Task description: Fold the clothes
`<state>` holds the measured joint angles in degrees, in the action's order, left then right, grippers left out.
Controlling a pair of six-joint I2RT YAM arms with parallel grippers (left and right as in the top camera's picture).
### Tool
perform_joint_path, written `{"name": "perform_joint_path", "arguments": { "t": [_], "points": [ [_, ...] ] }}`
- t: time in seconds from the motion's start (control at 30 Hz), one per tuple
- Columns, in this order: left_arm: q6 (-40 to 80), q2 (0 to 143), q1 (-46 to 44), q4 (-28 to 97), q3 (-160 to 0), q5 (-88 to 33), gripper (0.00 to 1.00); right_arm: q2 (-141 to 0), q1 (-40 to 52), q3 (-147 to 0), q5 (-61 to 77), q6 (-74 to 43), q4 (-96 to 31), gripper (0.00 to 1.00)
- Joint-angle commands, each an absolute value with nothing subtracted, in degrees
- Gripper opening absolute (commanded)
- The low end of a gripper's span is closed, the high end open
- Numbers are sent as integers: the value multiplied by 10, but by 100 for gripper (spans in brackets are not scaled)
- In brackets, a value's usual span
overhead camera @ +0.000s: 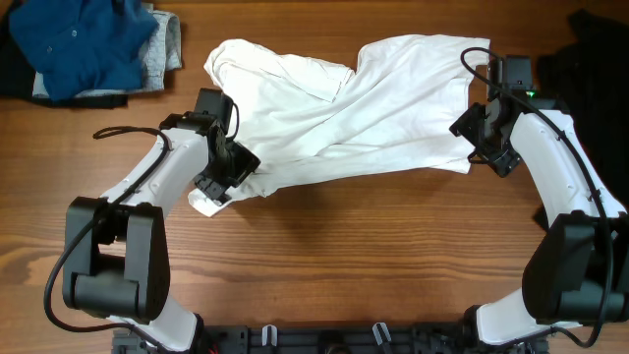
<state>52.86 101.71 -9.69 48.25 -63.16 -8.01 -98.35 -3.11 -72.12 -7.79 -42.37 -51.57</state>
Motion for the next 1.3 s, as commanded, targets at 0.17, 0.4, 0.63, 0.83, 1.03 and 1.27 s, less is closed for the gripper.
{"name": "perform_joint_path", "arguments": {
  "t": [0.17, 0.4, 0.63, 0.83, 1.03, 1.27],
  "points": [
    [528, 1024, -99, 554, -630, -34, 73, -980, -31, -718, -91, -420, -512, 86],
    [528, 996, -99, 552, -641, -36, 69, -980, -31, -718, -90, -420, -511, 86],
    [528, 967, -99, 496, -645, -46, 74, -980, -31, -718, -90, -420, -506, 87],
    [539, 1004, -99, 460, -645, -75, 74, -980, -31, -718, -90, -420, -507, 87],
    [539, 1048, -99, 456, -645, -96, 73, -980, -31, -718, -90, -420, -508, 87],
    [538, 1053, -97, 458, -645, -94, 68, -980, -31, -718, -90, -420, -509, 86]
  ]
}}
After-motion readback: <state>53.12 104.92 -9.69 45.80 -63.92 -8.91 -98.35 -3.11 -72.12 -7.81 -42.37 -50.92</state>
